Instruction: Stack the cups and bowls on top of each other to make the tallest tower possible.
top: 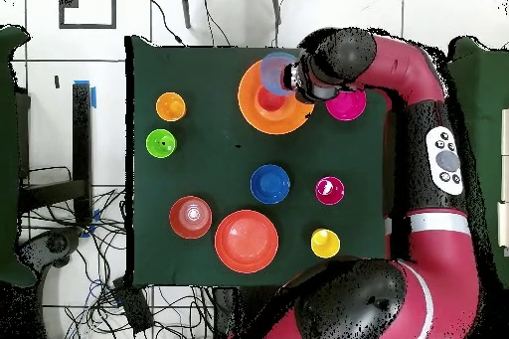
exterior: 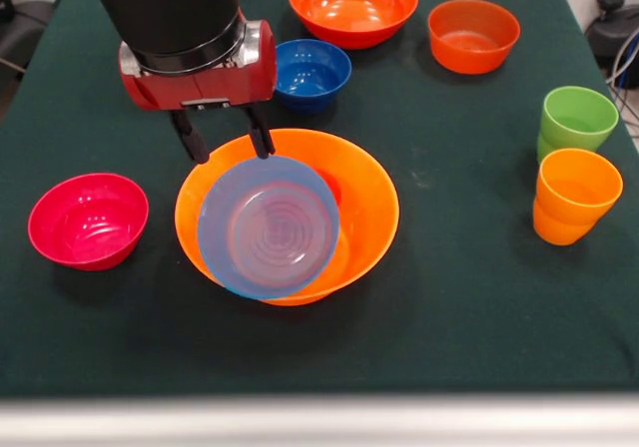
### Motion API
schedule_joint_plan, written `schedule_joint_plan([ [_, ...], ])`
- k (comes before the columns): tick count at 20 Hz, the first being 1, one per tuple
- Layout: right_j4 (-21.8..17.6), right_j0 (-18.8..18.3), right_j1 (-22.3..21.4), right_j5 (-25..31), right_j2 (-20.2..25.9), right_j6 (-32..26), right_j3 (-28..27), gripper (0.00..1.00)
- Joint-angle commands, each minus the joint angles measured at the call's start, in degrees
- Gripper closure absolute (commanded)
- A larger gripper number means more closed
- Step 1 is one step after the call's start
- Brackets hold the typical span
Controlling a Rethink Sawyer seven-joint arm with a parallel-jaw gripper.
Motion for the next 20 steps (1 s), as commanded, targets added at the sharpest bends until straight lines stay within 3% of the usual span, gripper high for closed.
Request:
schedule_joint_plan([
  [1, -3.52, 1.79, -1.22, -2.52, 1.91, -13.02, 2.12, 0.00],
  [20, -3.83, 2.12, 0.02, -4.30, 1.49, -11.36, 2.07, 0.00],
])
